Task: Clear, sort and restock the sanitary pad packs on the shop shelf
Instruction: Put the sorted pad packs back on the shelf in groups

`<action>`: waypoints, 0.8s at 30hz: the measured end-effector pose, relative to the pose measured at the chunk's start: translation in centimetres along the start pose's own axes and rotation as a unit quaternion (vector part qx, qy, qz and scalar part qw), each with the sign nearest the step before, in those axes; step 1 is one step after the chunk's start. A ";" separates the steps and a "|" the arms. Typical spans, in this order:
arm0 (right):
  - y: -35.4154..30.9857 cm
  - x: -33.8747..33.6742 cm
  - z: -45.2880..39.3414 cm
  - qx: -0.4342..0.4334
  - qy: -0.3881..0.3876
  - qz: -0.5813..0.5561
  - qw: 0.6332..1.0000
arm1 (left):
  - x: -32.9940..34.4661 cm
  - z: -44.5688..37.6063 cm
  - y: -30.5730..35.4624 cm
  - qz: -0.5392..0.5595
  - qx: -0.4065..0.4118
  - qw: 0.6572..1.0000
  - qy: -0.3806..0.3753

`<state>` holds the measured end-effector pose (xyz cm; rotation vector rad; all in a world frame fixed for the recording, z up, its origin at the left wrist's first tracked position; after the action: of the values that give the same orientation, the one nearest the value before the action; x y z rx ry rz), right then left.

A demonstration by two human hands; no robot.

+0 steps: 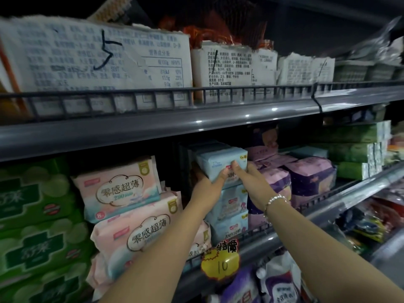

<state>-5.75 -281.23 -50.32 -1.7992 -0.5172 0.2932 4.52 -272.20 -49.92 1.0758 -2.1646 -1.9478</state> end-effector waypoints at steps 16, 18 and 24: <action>-1.4 0.1 6.1 -0.085 0.119 0.117 0.982 | -2.2 5.7 2.3 -0.058 0.082 0.988 0.121; -1.7 1.0 7.4 -0.086 0.110 0.141 0.980 | -3.4 7.7 2.4 -0.077 0.110 0.980 0.149; -2.5 4.3 10.1 -0.100 0.056 0.146 0.983 | -8.3 13.1 1.0 -0.148 0.181 0.935 0.265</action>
<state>-7.09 -270.05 -50.58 -2.0760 -0.2074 0.3476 4.36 -256.74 -48.40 1.8216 -2.1657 -1.1331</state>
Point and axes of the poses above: each hand's wrist, its own z-axis away from the middle knuckle, its own x-axis out of the palm, y = z × x, the point moved 7 cm from there along -z, towards the middle knuckle, and after that the axes turned 1 degree about -z, right-handed, at the moved point
